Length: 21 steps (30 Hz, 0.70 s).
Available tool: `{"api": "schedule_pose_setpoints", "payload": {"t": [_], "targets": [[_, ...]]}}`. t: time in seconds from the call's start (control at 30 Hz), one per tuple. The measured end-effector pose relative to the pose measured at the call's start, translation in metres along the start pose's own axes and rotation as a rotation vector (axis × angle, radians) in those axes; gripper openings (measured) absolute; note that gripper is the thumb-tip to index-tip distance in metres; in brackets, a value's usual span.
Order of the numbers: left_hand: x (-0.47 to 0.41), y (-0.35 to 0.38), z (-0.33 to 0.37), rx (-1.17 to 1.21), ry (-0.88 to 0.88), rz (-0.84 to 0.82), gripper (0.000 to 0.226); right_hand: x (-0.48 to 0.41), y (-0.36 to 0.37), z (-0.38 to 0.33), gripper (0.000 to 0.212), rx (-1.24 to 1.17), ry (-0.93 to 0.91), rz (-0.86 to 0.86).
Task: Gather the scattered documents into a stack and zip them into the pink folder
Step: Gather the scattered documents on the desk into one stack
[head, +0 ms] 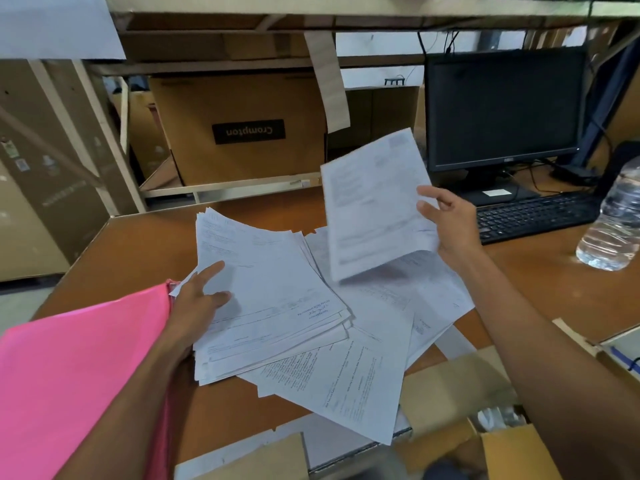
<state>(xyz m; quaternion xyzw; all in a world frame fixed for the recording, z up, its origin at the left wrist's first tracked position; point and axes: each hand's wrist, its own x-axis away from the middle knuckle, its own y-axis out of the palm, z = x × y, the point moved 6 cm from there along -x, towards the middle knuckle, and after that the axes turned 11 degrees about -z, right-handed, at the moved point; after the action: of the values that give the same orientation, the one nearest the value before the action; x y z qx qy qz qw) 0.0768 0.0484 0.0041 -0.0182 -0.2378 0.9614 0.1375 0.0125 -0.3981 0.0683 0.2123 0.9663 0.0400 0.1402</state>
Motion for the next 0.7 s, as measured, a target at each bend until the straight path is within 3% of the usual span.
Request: {"api": "schedule_pose_setpoints", "payload": {"t": [0.07, 0.17, 0.3, 0.4, 0.5, 0.57, 0.63, 0.7], "targets": [[-0.001, 0.000, 0.001, 0.009, 0.019, 0.004, 0.055, 0.009, 0.027, 0.003, 0.029, -0.040, 0.060, -0.094], [0.001, 0.000, 0.005, 0.019, 0.049, 0.005, 0.050, 0.027, 0.070, 0.023, 0.032, 0.224, 0.102, -0.240], [0.014, 0.008, 0.020, 0.250, 0.103, 0.008, 0.042, 0.050, 0.128, 0.056, 0.035, 0.573, 0.114, -0.410], [0.012, 0.009, 0.022, 0.259, 0.100, -0.011, 0.030, 0.064, 0.161, 0.070, 0.039, 0.697, 0.092, -0.438], [0.004, 0.003, 0.009, 0.164, 0.066, -0.029, 0.063, 0.072, 0.178, 0.079, 0.044, 0.816, 0.065, -0.507], [0.000, 0.000, 0.003, 0.117, 0.063, -0.044, 0.066, 0.071, 0.175, 0.078, 0.045, 0.793, 0.039, -0.554], [-0.002, -0.001, -0.001, 0.134, 0.046, -0.052, 0.062, 0.061, 0.156, 0.075, 0.045, 0.775, 0.032, -0.495], [-0.003, -0.001, -0.003, 0.158, 0.019, -0.061, 0.060, 0.047, 0.131, 0.073, 0.045, 0.946, 0.037, -0.397]]}}
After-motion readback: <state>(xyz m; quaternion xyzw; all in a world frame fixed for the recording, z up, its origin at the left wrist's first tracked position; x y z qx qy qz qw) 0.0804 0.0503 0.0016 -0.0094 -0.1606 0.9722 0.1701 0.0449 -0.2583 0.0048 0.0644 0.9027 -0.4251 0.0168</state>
